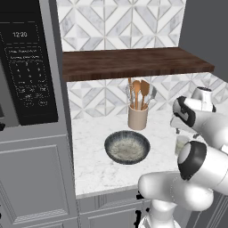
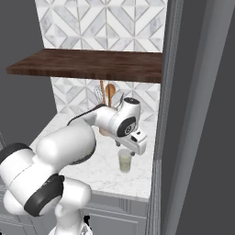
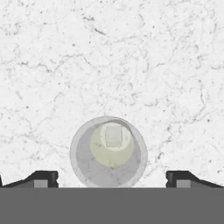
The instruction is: Grab a lemon wedge from the fridge and one ice cube from the ice bowl, and put them in the glass of lemonade.
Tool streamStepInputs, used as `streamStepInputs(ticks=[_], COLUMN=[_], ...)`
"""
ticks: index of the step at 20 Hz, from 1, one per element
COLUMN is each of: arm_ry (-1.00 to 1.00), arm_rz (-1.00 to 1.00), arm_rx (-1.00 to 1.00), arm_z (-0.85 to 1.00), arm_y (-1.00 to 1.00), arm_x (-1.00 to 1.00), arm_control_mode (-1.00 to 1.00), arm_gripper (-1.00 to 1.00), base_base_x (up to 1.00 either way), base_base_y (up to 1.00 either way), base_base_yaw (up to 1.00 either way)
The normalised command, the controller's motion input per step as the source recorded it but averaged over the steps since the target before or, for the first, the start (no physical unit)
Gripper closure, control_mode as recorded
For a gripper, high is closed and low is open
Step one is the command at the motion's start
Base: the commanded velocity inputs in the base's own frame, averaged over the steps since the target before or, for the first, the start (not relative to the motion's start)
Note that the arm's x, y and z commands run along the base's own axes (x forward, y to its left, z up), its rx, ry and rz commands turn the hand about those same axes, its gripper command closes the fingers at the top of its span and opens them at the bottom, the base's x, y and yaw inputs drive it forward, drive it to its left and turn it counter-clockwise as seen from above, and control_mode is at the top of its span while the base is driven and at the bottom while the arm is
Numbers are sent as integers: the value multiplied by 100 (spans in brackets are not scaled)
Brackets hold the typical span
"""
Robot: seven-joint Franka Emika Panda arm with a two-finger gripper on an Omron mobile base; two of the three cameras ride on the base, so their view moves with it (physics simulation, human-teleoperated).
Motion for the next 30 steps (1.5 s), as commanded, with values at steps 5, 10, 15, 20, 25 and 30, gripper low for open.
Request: streamStepInputs(ticks=[5,10,15,20,25,30], arm_ry=[-6,-11,-12,7,27,11], arm_rz=[0,1,8,19,17,20], arm_rx=[0,0,0,-3,-10,-12], arm_z=[0,0,3,47,58,57], arm_y=[0,0,25,84,100,100], arm_x=[-20,-20,-50,-50,-30,-44], arm_control_mode=[-100,-100,-100,-100,-100,-100], arm_gripper=[-100,-100,-100,-100,-100,-100], base_base_x=[0,0,0,0,0,0], base_base_y=[0,0,0,0,0,0], base_base_yaw=[0,0,0,0,0,0])
